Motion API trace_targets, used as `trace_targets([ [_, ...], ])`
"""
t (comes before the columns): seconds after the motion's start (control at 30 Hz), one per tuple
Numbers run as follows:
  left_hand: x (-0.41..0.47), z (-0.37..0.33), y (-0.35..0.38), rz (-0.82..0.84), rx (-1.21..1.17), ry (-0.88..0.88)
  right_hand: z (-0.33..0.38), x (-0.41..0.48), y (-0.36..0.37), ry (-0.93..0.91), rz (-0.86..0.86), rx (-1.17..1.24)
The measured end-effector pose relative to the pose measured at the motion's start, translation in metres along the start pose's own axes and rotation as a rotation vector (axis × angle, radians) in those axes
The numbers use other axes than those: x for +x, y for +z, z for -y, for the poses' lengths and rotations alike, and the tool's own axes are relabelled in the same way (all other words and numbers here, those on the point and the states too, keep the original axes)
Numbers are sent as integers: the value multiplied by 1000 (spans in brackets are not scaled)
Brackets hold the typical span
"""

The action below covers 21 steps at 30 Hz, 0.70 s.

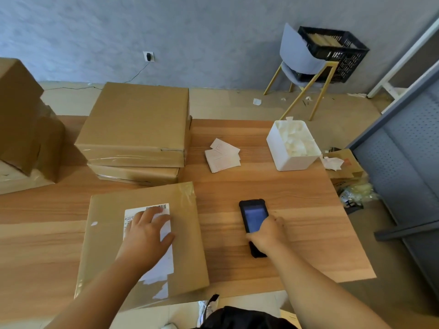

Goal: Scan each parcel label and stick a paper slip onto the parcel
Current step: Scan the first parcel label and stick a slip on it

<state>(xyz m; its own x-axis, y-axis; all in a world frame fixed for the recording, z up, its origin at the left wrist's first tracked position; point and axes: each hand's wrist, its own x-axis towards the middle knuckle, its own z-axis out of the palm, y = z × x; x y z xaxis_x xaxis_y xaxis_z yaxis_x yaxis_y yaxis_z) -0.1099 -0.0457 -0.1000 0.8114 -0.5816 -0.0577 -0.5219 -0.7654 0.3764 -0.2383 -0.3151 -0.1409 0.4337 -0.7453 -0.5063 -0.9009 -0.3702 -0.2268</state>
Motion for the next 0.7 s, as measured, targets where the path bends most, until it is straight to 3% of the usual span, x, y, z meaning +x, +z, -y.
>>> trace_targets([
  [0.33, 33, -13, 1, -51, -33, -4, 5, 41, -11, -103, -64, -221],
  [0.43, 45, -16, -1, -63, -42, -30, 23, 65, -30, -166, -107, -157],
  [0.7, 64, -17, -5, -38, -60, -130, 99, 132, -56, -304, 40, 144],
])
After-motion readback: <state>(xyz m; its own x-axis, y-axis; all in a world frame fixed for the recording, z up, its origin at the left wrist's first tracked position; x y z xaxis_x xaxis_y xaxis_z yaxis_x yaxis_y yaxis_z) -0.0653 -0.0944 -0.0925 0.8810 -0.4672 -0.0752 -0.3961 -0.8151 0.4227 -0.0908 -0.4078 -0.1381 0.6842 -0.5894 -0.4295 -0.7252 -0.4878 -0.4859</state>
